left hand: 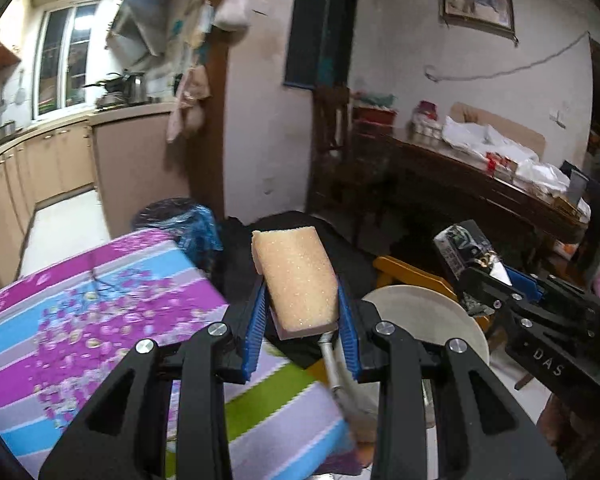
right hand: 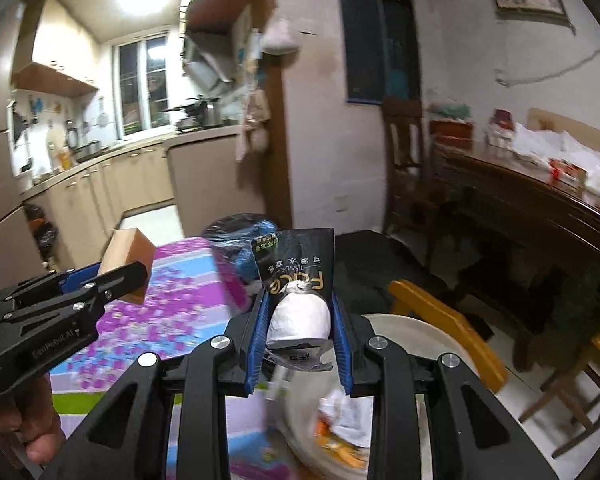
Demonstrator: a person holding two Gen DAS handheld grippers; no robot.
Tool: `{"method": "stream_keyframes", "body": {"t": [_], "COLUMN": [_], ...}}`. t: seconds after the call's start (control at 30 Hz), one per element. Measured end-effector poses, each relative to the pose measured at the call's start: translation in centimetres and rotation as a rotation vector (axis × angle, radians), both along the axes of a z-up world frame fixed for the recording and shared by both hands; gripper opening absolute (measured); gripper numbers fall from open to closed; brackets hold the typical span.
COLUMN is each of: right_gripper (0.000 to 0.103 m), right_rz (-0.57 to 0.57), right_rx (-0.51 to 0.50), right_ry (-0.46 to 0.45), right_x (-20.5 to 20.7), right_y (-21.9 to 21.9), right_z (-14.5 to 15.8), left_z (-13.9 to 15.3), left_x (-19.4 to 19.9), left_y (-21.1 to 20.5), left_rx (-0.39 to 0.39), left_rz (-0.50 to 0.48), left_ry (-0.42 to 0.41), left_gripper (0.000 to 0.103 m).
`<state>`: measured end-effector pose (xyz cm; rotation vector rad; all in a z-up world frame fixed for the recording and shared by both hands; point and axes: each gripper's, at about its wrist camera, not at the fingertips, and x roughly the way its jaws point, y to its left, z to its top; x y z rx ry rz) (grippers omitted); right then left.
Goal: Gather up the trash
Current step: 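Carry the sponge and black pouch over the white bucket with both grippers, then open both grippers to drop the sponge and pouch into the bucket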
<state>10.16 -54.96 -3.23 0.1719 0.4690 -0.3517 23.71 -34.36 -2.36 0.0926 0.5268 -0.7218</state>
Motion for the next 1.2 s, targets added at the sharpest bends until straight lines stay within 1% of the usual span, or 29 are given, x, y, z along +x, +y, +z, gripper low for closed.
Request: {"method": "stream_keyframes", "body": {"t": [0.1,0.27,0.37,0.4,0.53,0.67,0.73,0.87,0.97,1.2], "right_gripper": [0.031,0.031,0.031,0.031,0.031,0.031,0.031,0.031,0.031,0.032], "right_rz": [-0.041,-0.095,-0.106,-0.106,-0.116,-0.13,-0.14,-0.14,-0.137,-0.137], "right_rx": [0.017,0.075,0.115,0.128,0.202,0.242,0.264,0.279,0.28,0.265], "right_ry": [0.038,0.137,0.199,0.215,0.295,0.342,0.355,0.367,0.372,0.361], "right_x": [-0.7,-0.8,0.1,0.6,2.3,3.0,3.2,3.7,4.1,3.7], "right_y": [-3.7,-10.0,-12.7,-12.9,-16.2,-17.7,-18.6,-18.8,-18.5,-17.5], "right_z": [-1.0,-3.7,-5.6,-6.2,-8.9,-10.8,-11.8,-13.4,-14.0,-13.6], "left_z": [-1.0,-3.1,-4.8,-5.1,-6.8,-8.7,-9.5,-10.7,-11.0,-11.0], "left_x": [0.2,0.3,0.7,0.9,1.3,1.5,1.6,1.6,1.7,1.8], "left_y": [-2.8,-7.3,-10.3,-10.9,-13.5,-15.5,-16.1,-16.6,-16.7,-17.0], "left_rx": [0.027,0.082,0.127,0.139,0.186,0.228,0.247,0.268,0.276,0.28], "left_rz": [-0.04,-0.094,-0.119,-0.13,-0.152,-0.176,-0.174,-0.168,-0.164,-0.162], "left_ry": [0.026,0.087,0.137,0.154,0.204,0.253,0.261,0.276,0.277,0.276], "left_gripper": [0.031,0.031,0.031,0.031,0.031,0.031,0.031,0.031,0.031,0.031]}}
